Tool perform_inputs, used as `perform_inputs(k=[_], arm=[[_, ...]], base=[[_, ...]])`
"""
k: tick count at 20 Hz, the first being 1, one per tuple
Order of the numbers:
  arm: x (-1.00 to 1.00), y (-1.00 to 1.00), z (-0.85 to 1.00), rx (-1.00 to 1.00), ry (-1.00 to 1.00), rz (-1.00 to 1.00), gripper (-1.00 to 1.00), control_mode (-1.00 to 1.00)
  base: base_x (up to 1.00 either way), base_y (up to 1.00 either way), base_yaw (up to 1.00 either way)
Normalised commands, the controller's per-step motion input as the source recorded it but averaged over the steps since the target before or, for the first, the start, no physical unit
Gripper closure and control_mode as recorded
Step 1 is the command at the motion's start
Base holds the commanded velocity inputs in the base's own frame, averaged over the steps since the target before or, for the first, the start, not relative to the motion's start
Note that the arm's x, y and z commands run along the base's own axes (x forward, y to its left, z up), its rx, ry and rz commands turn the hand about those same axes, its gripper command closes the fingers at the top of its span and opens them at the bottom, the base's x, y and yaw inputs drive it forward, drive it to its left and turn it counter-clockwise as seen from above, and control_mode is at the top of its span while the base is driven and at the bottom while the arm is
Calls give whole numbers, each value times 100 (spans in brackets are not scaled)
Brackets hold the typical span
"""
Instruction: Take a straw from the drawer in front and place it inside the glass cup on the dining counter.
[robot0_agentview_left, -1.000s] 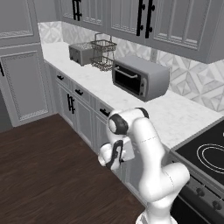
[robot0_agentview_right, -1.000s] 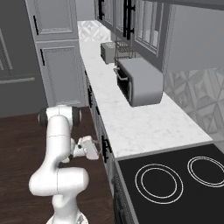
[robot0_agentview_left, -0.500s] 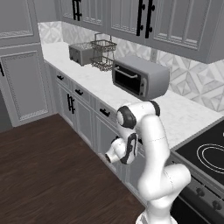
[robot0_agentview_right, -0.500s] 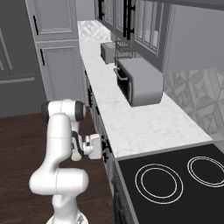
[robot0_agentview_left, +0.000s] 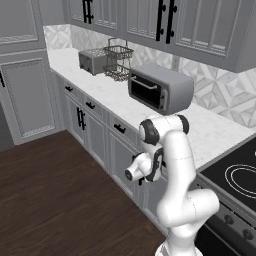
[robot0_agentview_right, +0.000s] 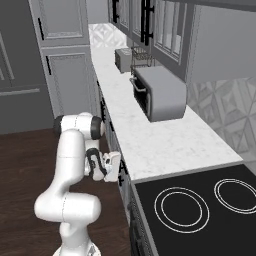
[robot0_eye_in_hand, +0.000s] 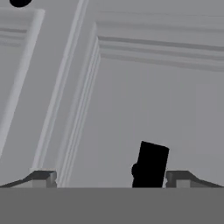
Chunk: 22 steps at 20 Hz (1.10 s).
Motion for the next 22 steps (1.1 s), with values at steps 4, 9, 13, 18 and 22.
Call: perform_inputs(k=[4,9,13,18,22], arm=[[27,-11,-36,1,8,5,-100,-100],[-12,-16,-2,0,-3,1,-100,-100],[-29,-27,1,0,-10,0,-100,-100],[-23,-31,17,0,-13,0,-100,-100],[13,-17,4,0,-2,0,-100,-100]], base=[[0,0,0],[0,0,0],[0,0,0],[0,0,0],[0,0,0]])
